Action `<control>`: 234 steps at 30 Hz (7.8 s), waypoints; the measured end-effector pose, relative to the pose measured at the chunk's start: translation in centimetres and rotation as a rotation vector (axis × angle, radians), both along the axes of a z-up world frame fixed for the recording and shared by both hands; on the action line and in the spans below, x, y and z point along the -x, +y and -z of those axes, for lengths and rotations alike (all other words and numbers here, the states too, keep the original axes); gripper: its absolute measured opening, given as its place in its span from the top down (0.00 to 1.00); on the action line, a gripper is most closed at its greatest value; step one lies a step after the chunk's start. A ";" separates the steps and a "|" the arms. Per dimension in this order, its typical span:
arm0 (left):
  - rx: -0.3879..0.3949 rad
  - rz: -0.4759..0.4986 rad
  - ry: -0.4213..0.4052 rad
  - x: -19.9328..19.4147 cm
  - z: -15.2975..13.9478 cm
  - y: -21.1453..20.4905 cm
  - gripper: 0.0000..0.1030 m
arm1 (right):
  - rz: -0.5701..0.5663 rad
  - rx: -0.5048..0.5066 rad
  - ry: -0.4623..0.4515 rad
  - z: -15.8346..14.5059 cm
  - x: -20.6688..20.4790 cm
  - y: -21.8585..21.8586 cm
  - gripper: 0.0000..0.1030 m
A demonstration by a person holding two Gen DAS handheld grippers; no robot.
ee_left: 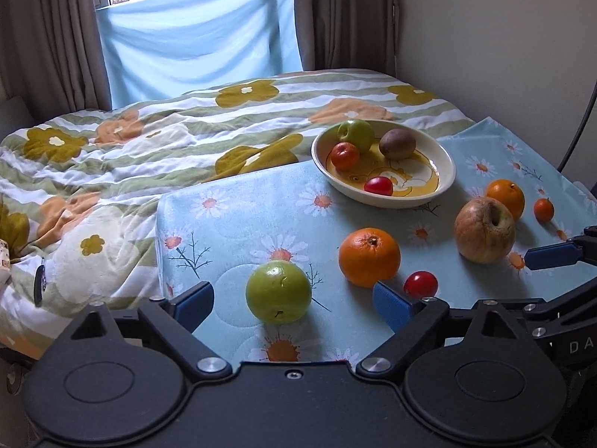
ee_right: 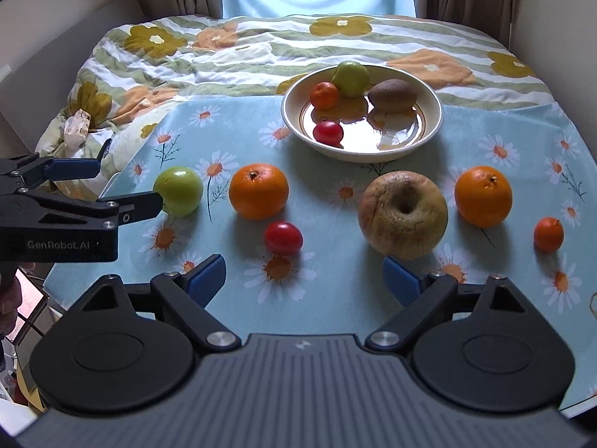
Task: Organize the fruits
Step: 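Grasp the large green apple with the left tool while the right tool grasps a red cherry tomato, then carry the green apple and cherry tomato over the white bowl with both tools, then open the left tool to drop the apple while the right tool releases the tomato, then withdraw both tools from the bowl toward the loose fruits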
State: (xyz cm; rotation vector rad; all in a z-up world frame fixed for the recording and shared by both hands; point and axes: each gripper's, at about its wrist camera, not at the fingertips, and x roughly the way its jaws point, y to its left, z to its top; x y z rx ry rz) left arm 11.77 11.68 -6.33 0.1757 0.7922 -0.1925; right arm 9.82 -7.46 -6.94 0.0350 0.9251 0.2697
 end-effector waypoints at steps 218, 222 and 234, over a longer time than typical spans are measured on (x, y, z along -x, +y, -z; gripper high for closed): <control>0.156 -0.153 -0.165 3.8 -8.1 -14.1 0.09 | 0.031 -0.019 -0.184 -8.6 -2.4 -19.2 0.00; 0.148 -0.132 -0.147 4.3 -6.9 -15.6 0.09 | 0.047 -0.015 -0.168 -7.3 -1.4 -20.8 0.00; 0.051 -0.013 -0.092 2.7 -1.7 -19.3 0.09 | 0.120 -0.009 -0.103 -1.5 -1.4 -24.0 0.00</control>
